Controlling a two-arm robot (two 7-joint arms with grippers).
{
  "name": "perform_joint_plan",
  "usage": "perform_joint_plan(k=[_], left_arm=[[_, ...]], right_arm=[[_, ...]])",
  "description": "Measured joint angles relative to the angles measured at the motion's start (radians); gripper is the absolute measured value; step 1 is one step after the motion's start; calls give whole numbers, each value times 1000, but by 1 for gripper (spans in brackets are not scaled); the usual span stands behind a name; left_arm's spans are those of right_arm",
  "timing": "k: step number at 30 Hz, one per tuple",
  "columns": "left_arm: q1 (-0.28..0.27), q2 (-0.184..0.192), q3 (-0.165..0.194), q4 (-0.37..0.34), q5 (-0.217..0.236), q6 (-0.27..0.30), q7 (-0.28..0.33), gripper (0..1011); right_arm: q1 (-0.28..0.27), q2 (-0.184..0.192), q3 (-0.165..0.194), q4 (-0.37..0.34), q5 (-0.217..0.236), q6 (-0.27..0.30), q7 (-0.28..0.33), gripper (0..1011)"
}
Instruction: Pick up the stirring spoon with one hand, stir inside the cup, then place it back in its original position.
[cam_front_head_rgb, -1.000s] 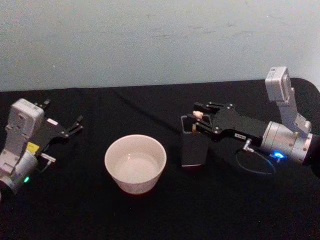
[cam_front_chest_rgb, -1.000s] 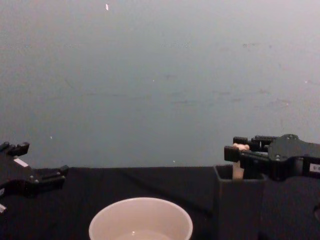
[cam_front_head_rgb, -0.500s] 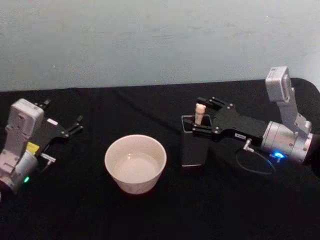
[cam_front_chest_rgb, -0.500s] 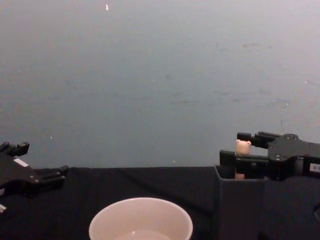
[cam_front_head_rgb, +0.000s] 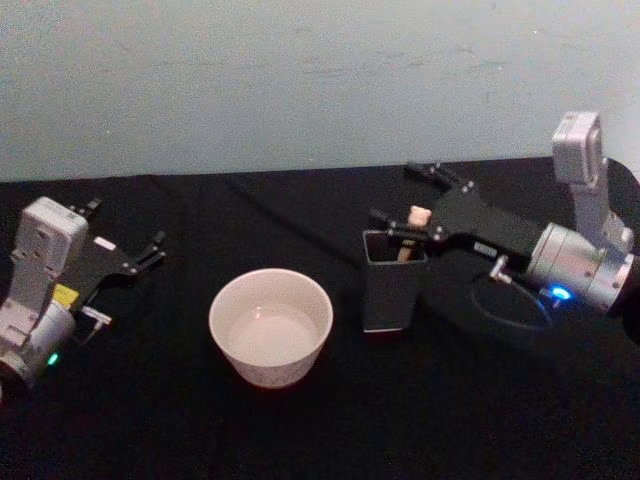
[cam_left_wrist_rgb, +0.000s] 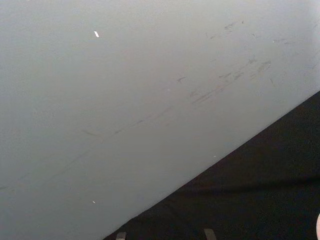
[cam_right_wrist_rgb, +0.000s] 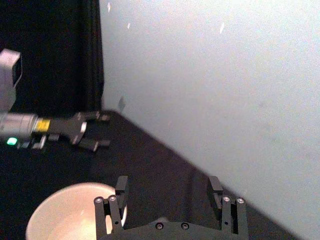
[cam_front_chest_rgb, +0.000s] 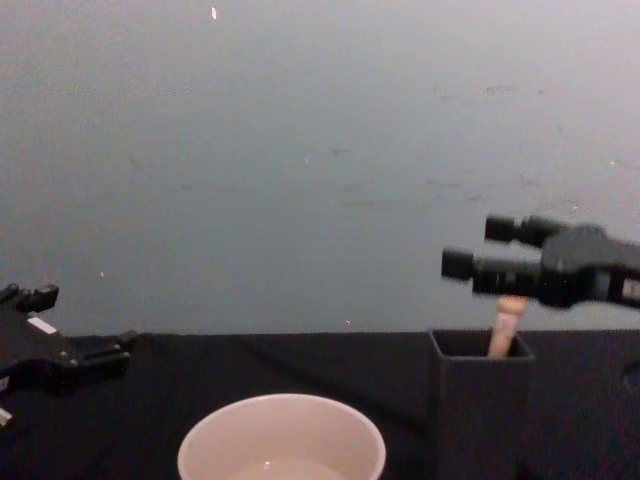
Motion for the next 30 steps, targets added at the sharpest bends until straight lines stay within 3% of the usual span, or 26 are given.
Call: perform_joint_plan(k=[4, 6, 13, 14, 17, 22, 30], left_arm=[[0, 0, 0, 0, 0, 0, 0, 1001], [0, 0, 0, 0, 0, 0, 0, 1001], [0, 0, 0, 0, 0, 0, 0, 1001], [0, 0, 0, 0, 0, 0, 0, 1001], [0, 0, 0, 0, 0, 0, 0, 1001], [0, 0, 0, 0, 0, 0, 0, 1001], [0, 0, 0, 0, 0, 0, 0, 1001]], right_arm=[[-10, -7, 35, -33, 0, -27, -46, 1000], [-20, -14, 59, -52, -10, -33, -98, 1000], [-50, -60, 120, -53, -116, 5, -353, 1002], [-50, -60, 120, -53, -116, 5, -353, 1000], [-54, -84, 127, -18, -161, 39, -433, 1000], [-56, -107, 125, 34, -190, 80, -463, 1000], [-53, -125, 114, 86, -213, 117, -445, 1000]])
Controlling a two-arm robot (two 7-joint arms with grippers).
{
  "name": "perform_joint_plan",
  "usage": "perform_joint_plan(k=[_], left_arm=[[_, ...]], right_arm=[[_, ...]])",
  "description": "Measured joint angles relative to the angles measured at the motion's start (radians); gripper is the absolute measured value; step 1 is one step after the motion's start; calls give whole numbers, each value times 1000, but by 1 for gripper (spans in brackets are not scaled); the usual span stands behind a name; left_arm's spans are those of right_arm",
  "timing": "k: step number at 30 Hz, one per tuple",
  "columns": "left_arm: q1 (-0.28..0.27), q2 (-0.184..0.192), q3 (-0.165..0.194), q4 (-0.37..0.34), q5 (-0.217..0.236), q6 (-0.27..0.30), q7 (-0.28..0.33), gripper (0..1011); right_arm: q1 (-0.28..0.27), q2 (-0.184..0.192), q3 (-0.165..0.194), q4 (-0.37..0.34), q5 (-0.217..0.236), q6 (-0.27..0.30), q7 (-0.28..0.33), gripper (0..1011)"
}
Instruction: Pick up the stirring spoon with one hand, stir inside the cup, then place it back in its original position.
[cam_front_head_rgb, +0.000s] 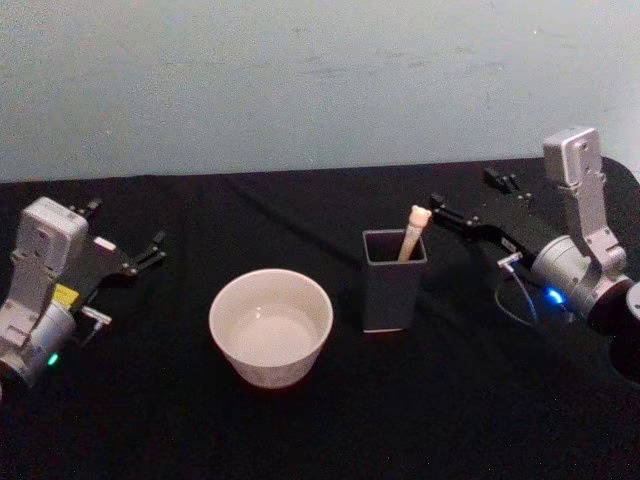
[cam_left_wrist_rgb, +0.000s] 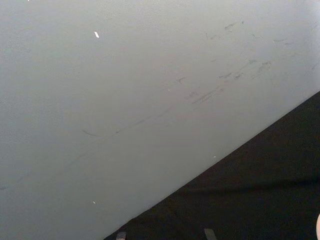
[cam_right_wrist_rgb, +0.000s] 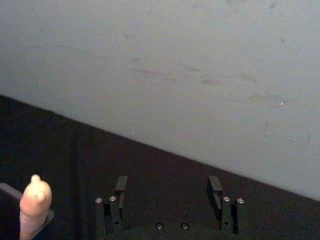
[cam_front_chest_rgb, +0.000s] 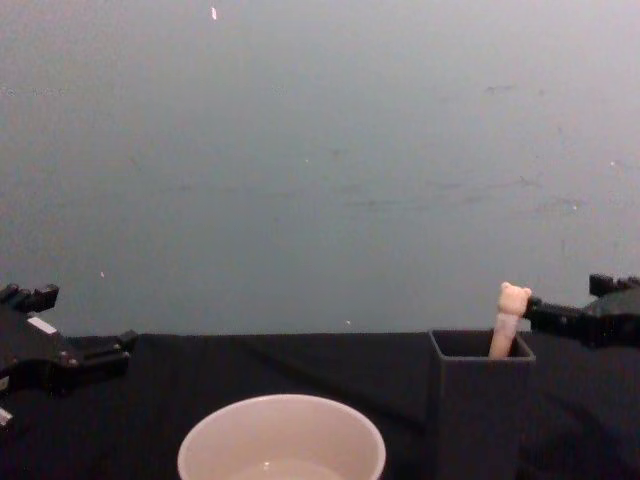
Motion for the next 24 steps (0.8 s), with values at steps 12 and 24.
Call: perform_joint_plan(k=[12, 24], left_arm=[[0, 0, 0, 0, 0, 0, 0, 1001], [0, 0, 0, 0, 0, 0, 0, 1001]], right_arm=[[4, -5, -2, 14, -11, 8, 8, 1000], [3, -4, -1, 11, -10, 7, 5, 1000]])
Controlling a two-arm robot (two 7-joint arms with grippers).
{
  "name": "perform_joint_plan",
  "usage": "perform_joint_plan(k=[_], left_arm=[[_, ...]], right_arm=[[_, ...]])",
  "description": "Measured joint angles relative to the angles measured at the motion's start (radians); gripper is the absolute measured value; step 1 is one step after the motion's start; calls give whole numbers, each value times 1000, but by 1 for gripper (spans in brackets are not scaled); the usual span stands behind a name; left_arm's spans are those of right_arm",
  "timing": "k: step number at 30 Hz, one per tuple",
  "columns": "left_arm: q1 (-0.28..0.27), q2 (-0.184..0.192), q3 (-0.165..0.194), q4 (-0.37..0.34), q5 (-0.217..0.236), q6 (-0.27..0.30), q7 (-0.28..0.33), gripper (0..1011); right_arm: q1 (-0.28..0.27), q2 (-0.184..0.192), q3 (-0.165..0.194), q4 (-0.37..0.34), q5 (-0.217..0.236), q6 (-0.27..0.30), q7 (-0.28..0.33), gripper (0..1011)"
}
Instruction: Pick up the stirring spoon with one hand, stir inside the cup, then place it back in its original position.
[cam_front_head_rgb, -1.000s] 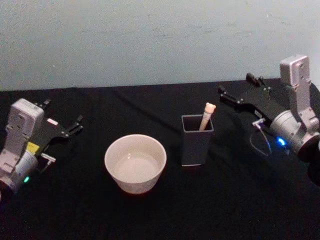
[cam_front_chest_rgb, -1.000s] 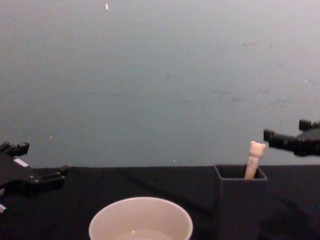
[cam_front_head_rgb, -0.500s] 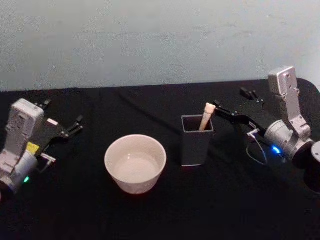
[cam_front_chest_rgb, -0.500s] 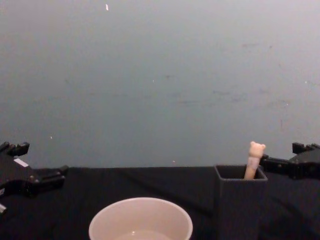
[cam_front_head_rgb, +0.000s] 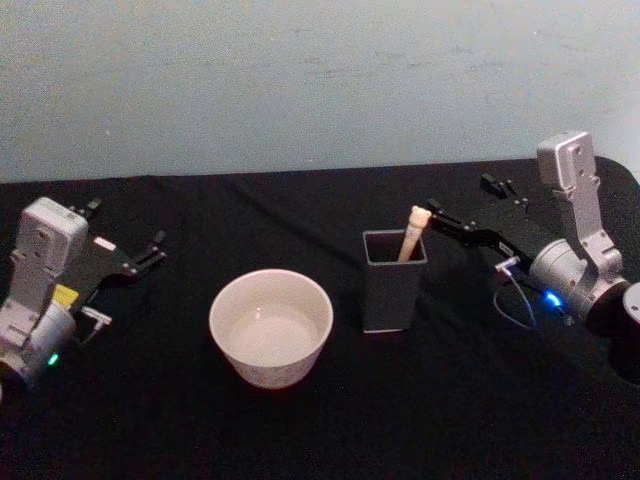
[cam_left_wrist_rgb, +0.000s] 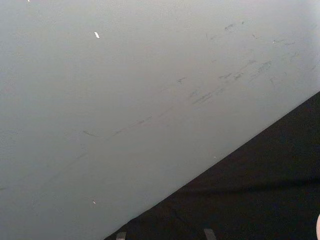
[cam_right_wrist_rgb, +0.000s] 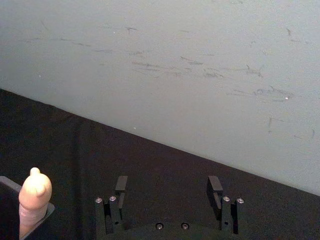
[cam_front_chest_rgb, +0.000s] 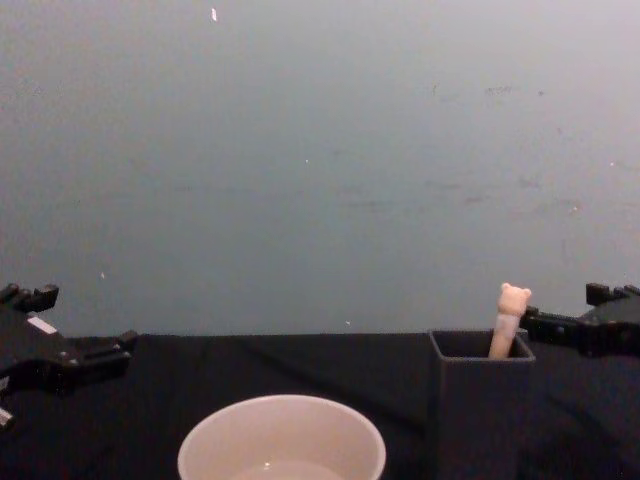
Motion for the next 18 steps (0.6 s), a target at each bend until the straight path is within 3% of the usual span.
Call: perform_joint_plan(k=[18], left_arm=[[0, 0, 0, 0, 0, 0, 0, 1001]], right_arm=[[-1, 0, 1, -2, 2, -1, -2, 1000]])
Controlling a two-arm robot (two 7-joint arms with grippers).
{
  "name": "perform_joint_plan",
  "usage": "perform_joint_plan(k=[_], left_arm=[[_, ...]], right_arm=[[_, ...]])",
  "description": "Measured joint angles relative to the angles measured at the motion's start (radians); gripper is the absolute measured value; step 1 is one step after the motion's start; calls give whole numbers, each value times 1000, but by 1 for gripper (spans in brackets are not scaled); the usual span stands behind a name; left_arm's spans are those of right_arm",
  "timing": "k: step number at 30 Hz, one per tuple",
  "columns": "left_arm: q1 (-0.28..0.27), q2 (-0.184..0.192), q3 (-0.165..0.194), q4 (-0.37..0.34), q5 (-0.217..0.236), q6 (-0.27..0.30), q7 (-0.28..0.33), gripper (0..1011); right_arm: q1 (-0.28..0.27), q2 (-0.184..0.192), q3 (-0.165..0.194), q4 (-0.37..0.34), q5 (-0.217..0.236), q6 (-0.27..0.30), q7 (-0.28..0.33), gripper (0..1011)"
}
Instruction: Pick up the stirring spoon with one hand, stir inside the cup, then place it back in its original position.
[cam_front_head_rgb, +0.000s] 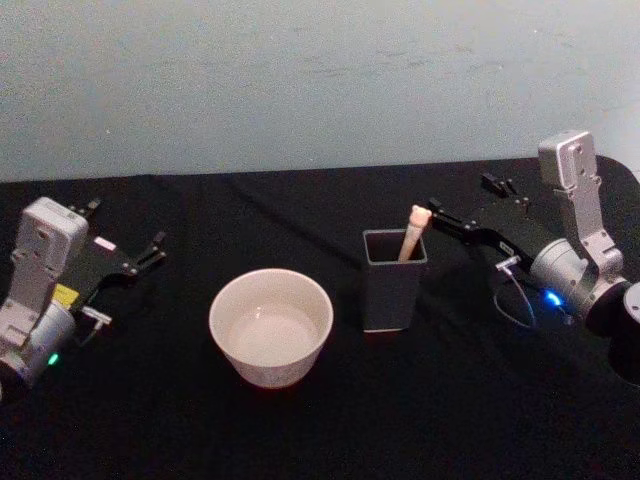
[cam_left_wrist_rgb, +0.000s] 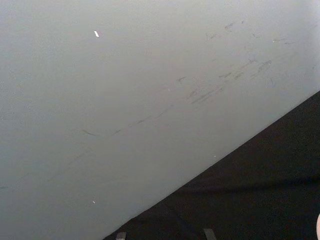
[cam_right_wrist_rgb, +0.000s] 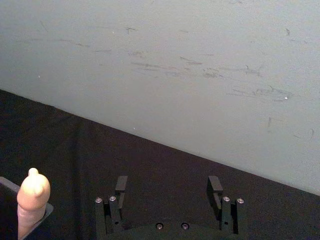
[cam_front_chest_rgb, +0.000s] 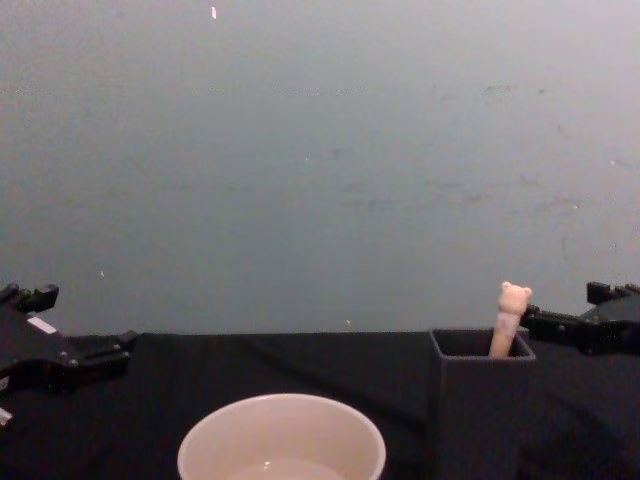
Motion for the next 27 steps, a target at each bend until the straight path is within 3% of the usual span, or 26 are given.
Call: perform_joint_plan(k=[27], left_arm=[[0, 0, 0, 0, 0, 0, 0, 1001]], right_arm=[[0, 0, 0, 0, 0, 0, 0, 1002]])
